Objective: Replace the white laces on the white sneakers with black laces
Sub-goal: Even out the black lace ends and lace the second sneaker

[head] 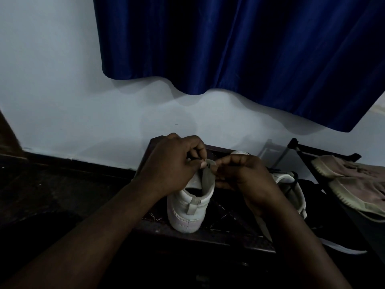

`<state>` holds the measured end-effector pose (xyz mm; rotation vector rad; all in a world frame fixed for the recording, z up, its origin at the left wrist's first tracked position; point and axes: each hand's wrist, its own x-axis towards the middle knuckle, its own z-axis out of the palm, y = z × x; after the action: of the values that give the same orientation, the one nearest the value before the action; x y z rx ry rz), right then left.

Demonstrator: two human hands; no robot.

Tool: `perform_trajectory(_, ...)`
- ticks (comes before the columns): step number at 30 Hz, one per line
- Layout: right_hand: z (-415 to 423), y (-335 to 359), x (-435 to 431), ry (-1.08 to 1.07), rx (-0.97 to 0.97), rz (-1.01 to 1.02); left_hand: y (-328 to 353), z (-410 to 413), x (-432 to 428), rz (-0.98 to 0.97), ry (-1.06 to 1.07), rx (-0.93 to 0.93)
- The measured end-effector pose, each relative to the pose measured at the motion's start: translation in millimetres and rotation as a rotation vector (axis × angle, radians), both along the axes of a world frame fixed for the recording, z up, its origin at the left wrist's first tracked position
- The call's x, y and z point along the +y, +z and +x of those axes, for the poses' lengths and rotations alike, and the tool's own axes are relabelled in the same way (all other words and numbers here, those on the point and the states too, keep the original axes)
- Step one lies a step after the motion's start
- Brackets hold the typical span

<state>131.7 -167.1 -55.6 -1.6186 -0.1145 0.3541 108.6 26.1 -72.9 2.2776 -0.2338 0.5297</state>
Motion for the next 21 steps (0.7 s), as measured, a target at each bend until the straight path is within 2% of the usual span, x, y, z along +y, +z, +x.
perform_trajectory(9, 1, -2, 0, 0.010, -0.055, -0.030, -1, 1, -1, -0.024, -0.023, 0.008)
perform_trajectory(21, 6, -11, -1, 0.050, -0.124, -0.110, 1, 0, -1, 0.232, 0.084, -0.063)
